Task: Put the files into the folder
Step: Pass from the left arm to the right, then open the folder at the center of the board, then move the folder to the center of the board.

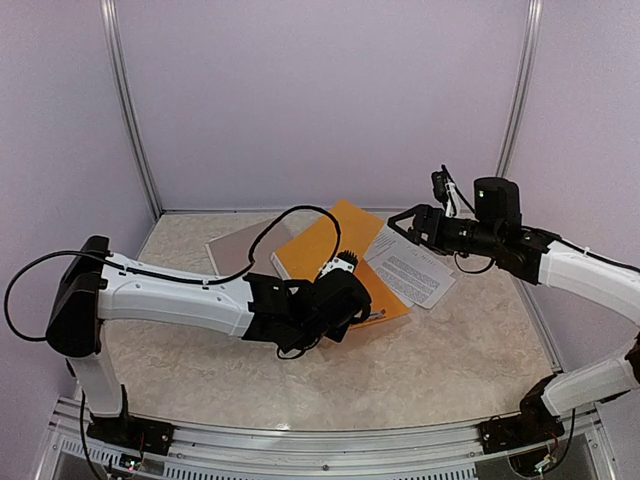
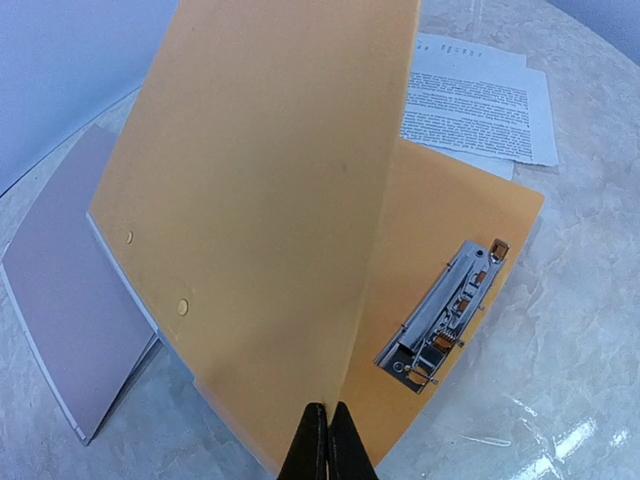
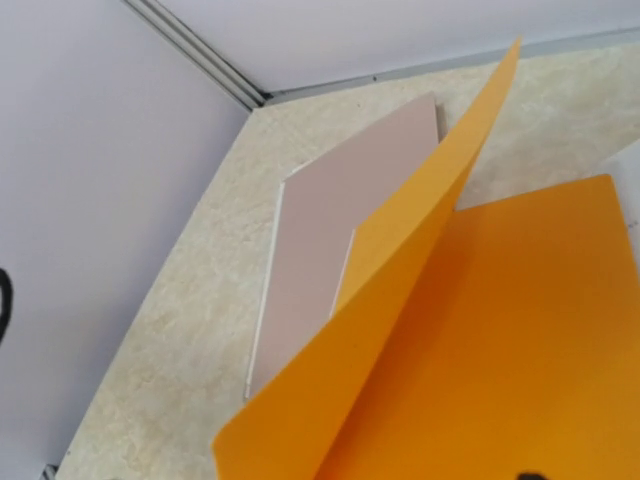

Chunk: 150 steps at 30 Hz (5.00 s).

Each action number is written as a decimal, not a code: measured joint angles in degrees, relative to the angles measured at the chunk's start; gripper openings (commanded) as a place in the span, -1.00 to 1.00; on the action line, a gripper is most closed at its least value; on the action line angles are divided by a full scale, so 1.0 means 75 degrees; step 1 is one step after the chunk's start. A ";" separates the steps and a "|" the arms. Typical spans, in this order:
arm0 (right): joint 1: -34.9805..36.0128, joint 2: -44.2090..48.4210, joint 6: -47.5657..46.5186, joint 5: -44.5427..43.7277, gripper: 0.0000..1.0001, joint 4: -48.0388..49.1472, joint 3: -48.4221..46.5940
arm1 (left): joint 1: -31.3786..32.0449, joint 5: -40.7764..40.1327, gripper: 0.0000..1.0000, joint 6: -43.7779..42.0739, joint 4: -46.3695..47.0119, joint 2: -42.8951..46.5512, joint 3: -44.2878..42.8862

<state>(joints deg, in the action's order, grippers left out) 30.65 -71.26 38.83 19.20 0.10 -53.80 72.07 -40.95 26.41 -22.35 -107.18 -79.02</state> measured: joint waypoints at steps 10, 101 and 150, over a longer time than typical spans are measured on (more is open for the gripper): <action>0.0455 -0.0985 0.0149 -0.0207 0.46 -0.0035 -0.0102 | -0.0003 0.0152 -1.00 -0.0131 0.0064 -0.0262 -0.0154; 0.4628 -0.2795 -0.2938 -0.2576 0.88 -0.1049 -0.0982 | -0.4395 0.5668 0.72 0.2410 -0.2194 0.1346 -0.0184; -0.0012 -0.1253 -0.1728 -0.2699 -0.07 -0.3077 0.1784 | -0.4672 0.6572 -0.69 0.0513 -0.2349 0.0230 0.1037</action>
<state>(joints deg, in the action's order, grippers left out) 30.57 -80.66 25.87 -1.04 -22.98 -40.42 37.04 8.34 30.26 -39.97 -105.45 -71.24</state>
